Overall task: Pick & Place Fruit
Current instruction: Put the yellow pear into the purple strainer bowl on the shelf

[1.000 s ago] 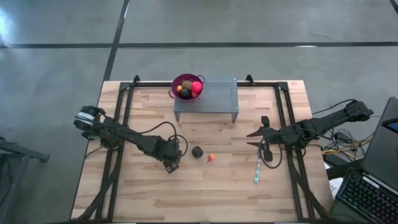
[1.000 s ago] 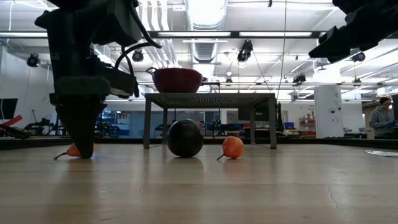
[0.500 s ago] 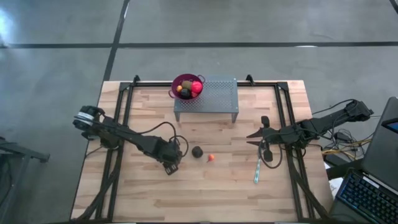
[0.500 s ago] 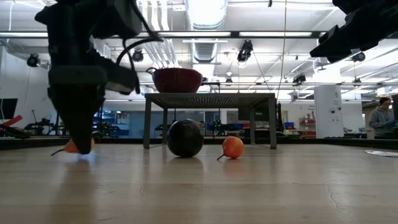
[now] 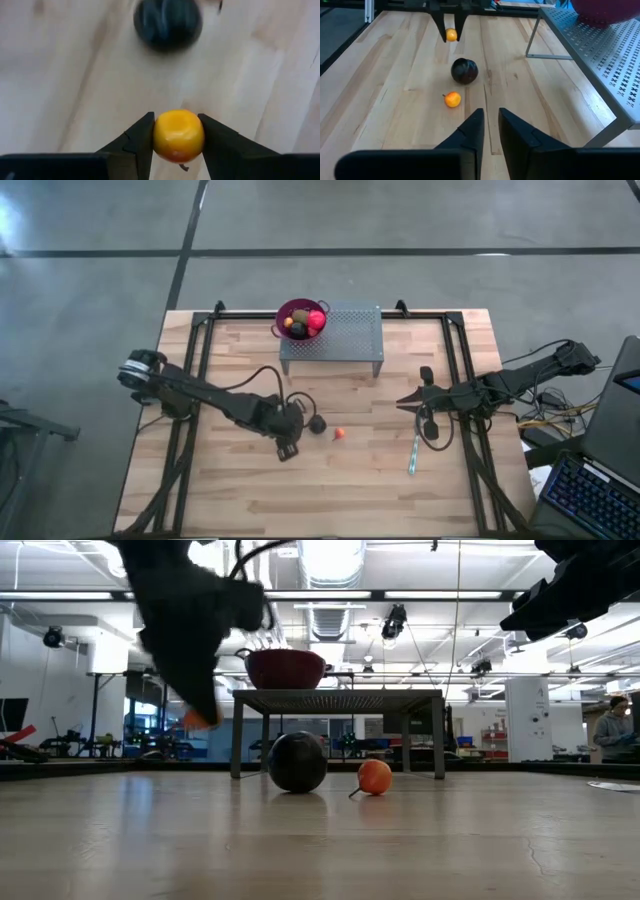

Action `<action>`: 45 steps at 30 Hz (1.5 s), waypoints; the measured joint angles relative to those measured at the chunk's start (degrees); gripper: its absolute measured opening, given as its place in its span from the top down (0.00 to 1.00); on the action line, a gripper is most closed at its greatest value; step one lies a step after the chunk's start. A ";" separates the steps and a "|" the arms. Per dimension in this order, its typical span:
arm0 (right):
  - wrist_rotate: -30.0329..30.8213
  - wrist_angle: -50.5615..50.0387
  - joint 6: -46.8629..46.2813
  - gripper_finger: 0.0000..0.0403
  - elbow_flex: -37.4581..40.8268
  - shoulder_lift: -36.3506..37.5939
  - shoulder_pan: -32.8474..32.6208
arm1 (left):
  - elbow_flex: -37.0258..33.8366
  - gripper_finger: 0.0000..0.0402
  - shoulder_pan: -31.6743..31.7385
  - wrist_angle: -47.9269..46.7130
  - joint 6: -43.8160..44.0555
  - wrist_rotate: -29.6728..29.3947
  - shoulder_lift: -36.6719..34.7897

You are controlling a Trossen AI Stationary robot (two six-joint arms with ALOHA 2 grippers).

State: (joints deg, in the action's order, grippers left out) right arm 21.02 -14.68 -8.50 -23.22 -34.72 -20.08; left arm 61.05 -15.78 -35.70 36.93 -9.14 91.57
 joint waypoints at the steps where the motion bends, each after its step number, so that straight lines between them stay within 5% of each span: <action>1: -0.01 0.00 0.07 0.88 0.00 0.00 0.00 | 0.89 0.64 0.15 0.01 -0.94 -1.02 0.00; 13: -0.01 0.00 0.09 0.86 0.00 0.02 -0.02 | 13.87 0.64 1.06 0.13 -13.07 -17.35 -0.02; 30: -0.01 0.00 0.01 0.74 0.00 0.07 -0.02 | 29.94 0.63 2.09 1.70 -30.53 -53.48 -0.09; 39: 0.01 0.00 0.08 0.68 0.00 0.07 -0.02 | 35.82 0.63 9.59 1.35 -36.63 -52.85 -0.11; 45: -0.01 0.00 -0.01 0.65 0.00 0.04 -0.02 | 38.45 0.63 16.91 -1.33 -37.07 -44.27 -0.13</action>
State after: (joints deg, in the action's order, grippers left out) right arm 21.02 -14.68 -8.51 -23.22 -34.68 -20.10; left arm 99.50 1.12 -37.04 -0.14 -53.42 91.44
